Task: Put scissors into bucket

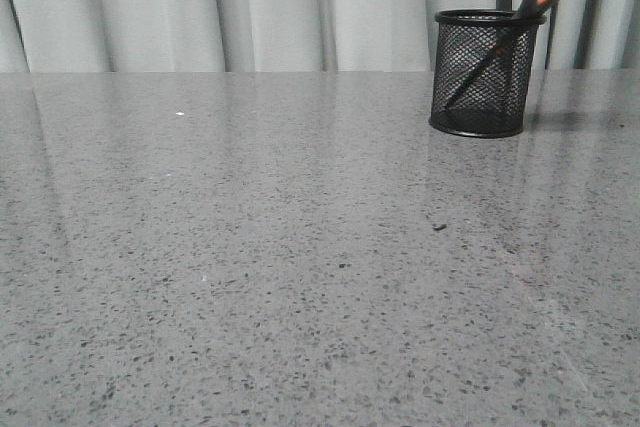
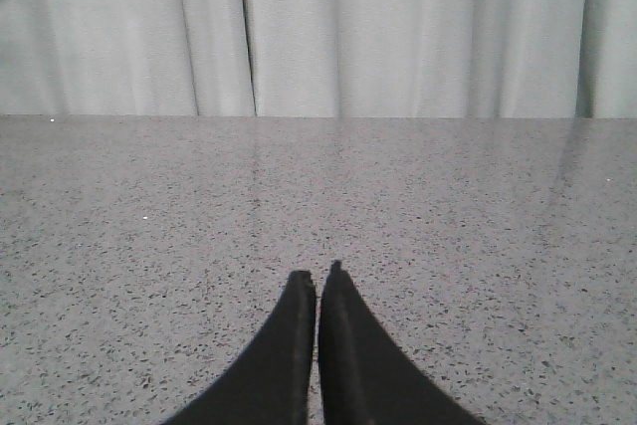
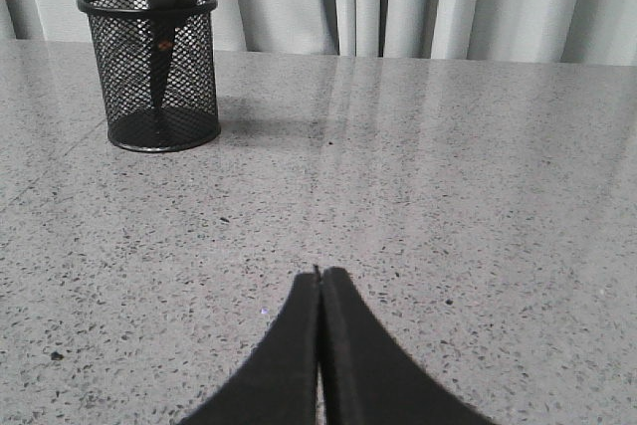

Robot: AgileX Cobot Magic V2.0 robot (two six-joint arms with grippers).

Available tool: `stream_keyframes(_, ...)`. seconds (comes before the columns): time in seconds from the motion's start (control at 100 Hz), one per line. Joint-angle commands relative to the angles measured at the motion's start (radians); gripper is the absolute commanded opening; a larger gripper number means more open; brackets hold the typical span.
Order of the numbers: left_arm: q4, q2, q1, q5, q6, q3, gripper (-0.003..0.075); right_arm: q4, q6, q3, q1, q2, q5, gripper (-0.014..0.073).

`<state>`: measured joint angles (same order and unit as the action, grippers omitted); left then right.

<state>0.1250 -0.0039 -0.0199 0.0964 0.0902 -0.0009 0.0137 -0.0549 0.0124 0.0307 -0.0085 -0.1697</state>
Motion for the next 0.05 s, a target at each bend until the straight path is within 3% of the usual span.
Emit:
stream_keyframes(0.0, 0.011, -0.025, -0.003, -0.073, -0.009, 0.017, -0.002, 0.01, -0.001, 0.025, 0.007, -0.018, 0.074, -0.007)
stream_keyframes(0.04, 0.011, -0.025, -0.003, -0.073, -0.009, 0.017, -0.002, 0.01, -0.001, 0.025, 0.007, -0.018, 0.074, -0.007)
